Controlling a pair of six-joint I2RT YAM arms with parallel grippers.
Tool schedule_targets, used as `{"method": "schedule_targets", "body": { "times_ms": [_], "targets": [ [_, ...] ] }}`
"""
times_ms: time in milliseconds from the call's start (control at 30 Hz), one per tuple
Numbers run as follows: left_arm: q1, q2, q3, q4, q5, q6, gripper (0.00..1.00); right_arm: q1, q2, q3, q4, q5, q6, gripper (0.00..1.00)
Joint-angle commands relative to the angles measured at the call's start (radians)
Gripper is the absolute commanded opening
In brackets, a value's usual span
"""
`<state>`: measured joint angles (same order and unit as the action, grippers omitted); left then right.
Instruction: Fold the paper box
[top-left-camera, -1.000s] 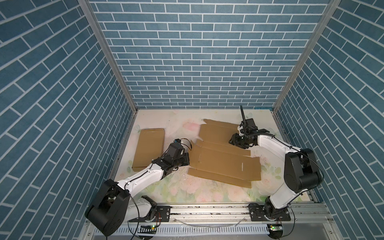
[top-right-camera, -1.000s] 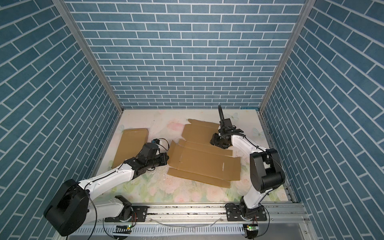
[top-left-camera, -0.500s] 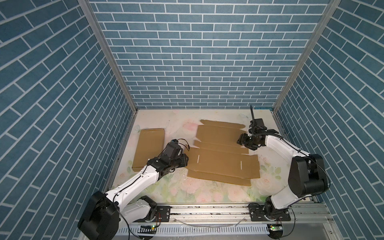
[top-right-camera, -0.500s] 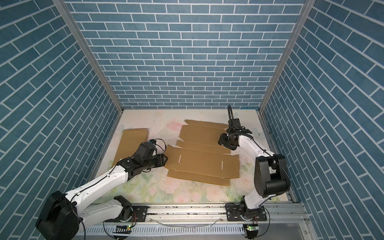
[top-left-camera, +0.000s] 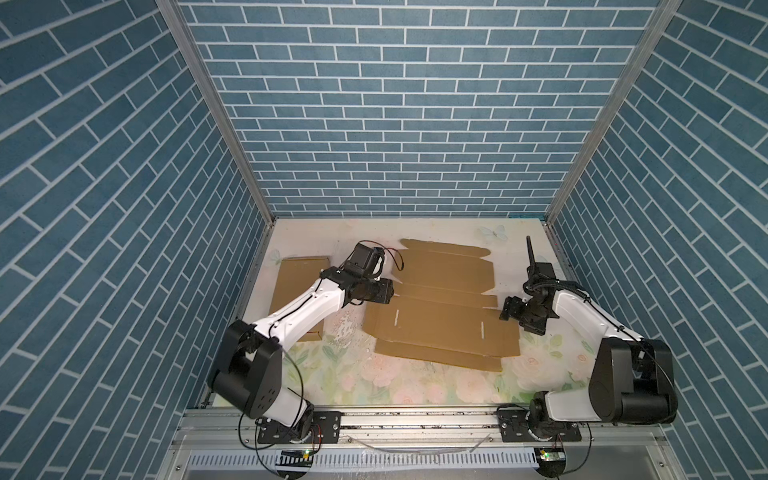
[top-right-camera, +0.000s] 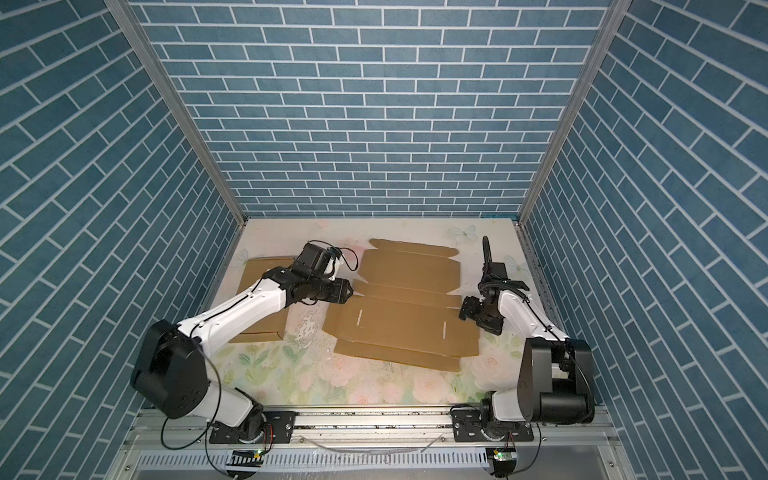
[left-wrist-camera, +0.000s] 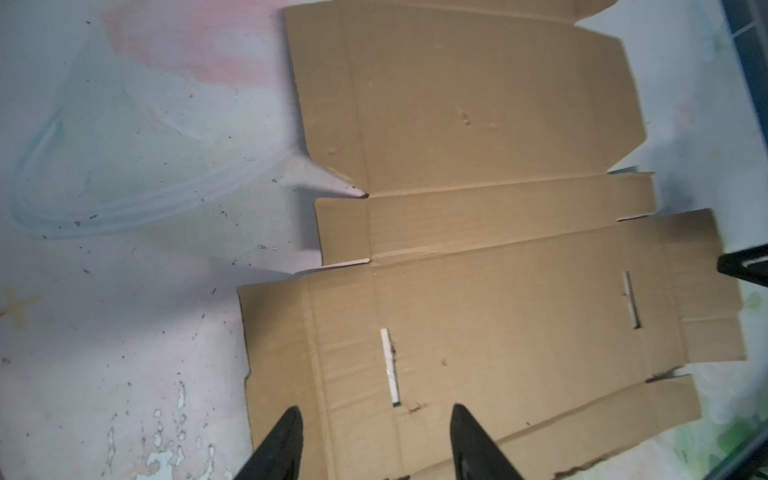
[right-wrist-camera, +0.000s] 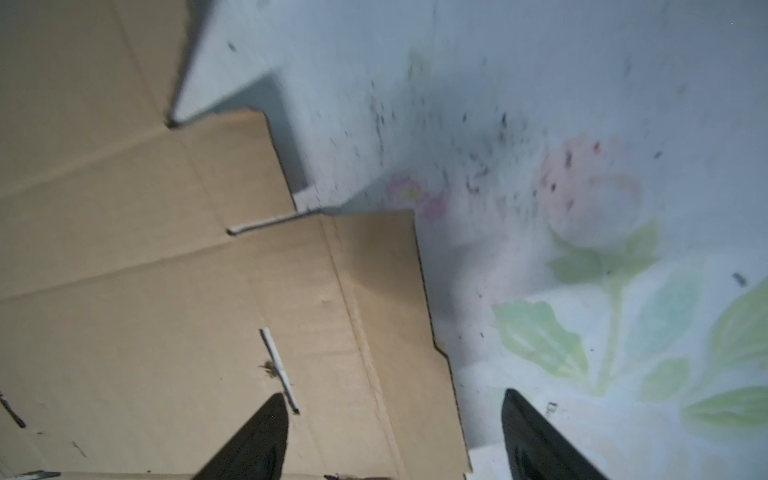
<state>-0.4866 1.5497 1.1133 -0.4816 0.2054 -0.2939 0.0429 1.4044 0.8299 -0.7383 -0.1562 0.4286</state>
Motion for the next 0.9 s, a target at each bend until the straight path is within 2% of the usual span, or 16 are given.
{"method": "schedule_targets", "body": {
  "times_ms": [0, 267, 567, 867],
  "targets": [
    [0.064, 0.024, 0.028, -0.056, 0.041, 0.043, 0.63, 0.001, 0.003, -0.051, 0.01, -0.038, -0.013, 0.78],
    [0.104, 0.09, -0.01, -0.067, 0.06, 0.076, 0.64, -0.003, 0.047, -0.05, 0.049, -0.084, -0.017, 0.66],
    [0.119, 0.121, -0.056, -0.007, 0.122, 0.049, 0.55, -0.003, 0.102, -0.019, 0.083, -0.095, -0.019, 0.46],
    [0.121, 0.131, -0.086, 0.011, 0.154, 0.028, 0.25, -0.001, 0.182, 0.085, 0.107, -0.047, -0.03, 0.28]
  ]
}}
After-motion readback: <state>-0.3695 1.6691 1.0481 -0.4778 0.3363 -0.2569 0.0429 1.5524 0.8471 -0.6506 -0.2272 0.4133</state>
